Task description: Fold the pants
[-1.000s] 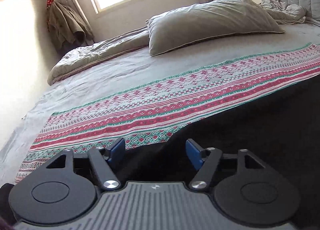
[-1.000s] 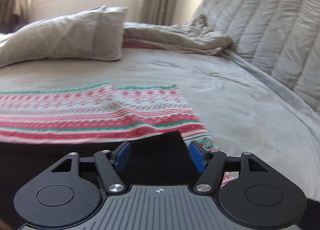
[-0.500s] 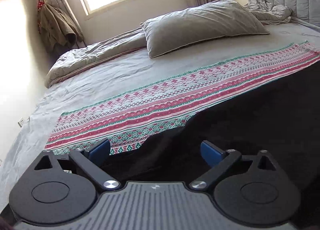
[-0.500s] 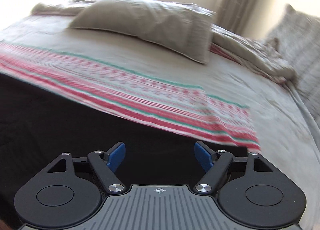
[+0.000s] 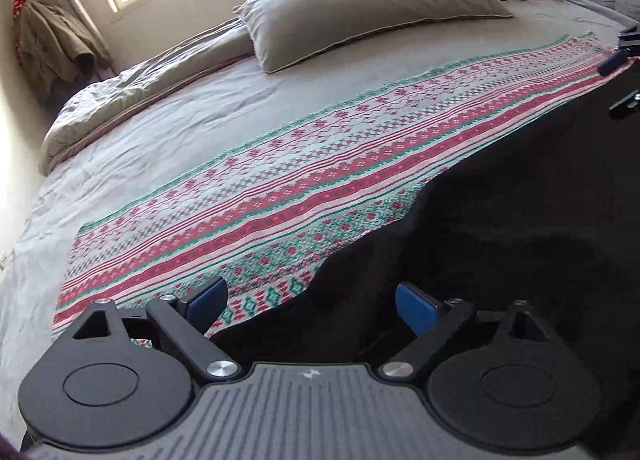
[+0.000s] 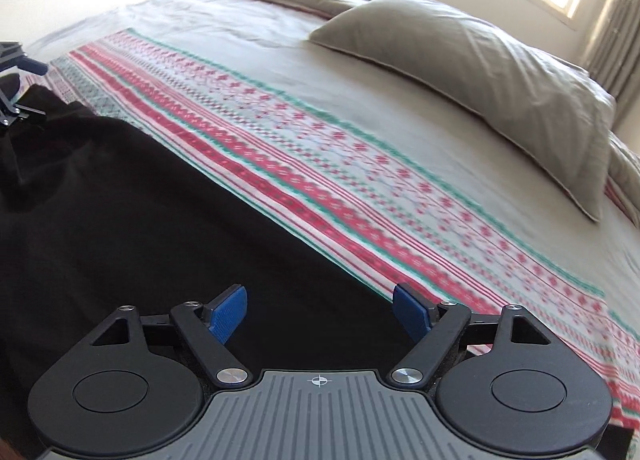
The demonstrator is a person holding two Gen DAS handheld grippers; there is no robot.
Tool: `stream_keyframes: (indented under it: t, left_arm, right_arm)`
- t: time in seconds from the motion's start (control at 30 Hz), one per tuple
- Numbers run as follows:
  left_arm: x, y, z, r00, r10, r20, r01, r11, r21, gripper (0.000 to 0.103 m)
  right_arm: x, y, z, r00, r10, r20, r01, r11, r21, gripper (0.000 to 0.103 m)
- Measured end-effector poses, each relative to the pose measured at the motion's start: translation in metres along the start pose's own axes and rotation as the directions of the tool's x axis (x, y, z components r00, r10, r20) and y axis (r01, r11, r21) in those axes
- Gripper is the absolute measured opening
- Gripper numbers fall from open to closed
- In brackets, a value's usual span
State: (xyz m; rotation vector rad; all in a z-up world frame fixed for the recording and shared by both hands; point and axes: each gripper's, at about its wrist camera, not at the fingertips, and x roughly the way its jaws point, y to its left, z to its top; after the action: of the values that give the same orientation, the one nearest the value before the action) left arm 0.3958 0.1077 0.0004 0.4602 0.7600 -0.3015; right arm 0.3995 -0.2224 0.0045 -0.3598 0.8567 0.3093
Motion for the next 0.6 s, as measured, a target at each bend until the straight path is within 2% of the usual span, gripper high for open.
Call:
stream_keyframes:
  t: [0.13,0.2,0.27,0.37,0.47,0.5,0.53,0.57,0.6]
  left_arm:
    - [0.023,-0.013,0.003,0.999,-0.016,-0.037,0.018,0.999,0.04,0.093]
    - [0.028,-0.017,-0.002,1.0,-0.01,-0.013,0.011,0.999,0.044,0.094]
    - [0.03,-0.011,-0.005,0.999,-0.033,-0.01,0.033,0.999,-0.023,0.093]
    - [0.029,0.002,-0.014,0.995,-0.099,0.001,0.098,0.986,-0.133,0.085]
    - [0.025,0.0,-0.018,0.994,-0.109,0.032,0.113,0.981,-0.16,0.076]
    - [0.023,-0.002,-0.02,0.993,-0.11,0.042,0.115,0.98,-0.165,0.068]
    - [0.021,-0.003,-0.02,0.992,-0.118,0.054,0.126,0.976,-0.178,0.054]
    - [0.019,-0.004,-0.02,0.99,-0.122,0.066,0.132,0.971,-0.201,0.045]
    - [0.017,-0.005,-0.022,0.99,-0.12,0.075,0.134,0.965,-0.225,0.031]
  right_arm:
    - [0.031,0.014,0.017,1.0,-0.01,-0.022,0.01,0.999,-0.031,0.082]
    - [0.046,0.014,0.021,0.999,-0.019,-0.04,0.018,1.0,-0.023,0.082]
    - [0.061,0.011,0.022,0.999,-0.018,-0.05,0.017,1.0,-0.013,0.081]
    - [0.073,-0.003,0.021,0.999,0.023,-0.028,-0.021,0.998,0.057,0.083]
    - [0.079,-0.015,0.023,0.996,0.075,-0.047,-0.069,0.989,0.13,0.082]
    - [0.078,-0.015,0.022,0.995,0.083,-0.046,-0.077,0.989,0.125,0.075]
    - [0.077,-0.013,0.022,0.994,0.096,-0.044,-0.09,0.988,0.123,0.069]
    - [0.074,-0.012,0.022,0.993,0.112,-0.04,-0.107,0.987,0.118,0.056]
    - [0.072,-0.008,0.022,0.991,0.127,-0.033,-0.122,0.986,0.11,0.041]
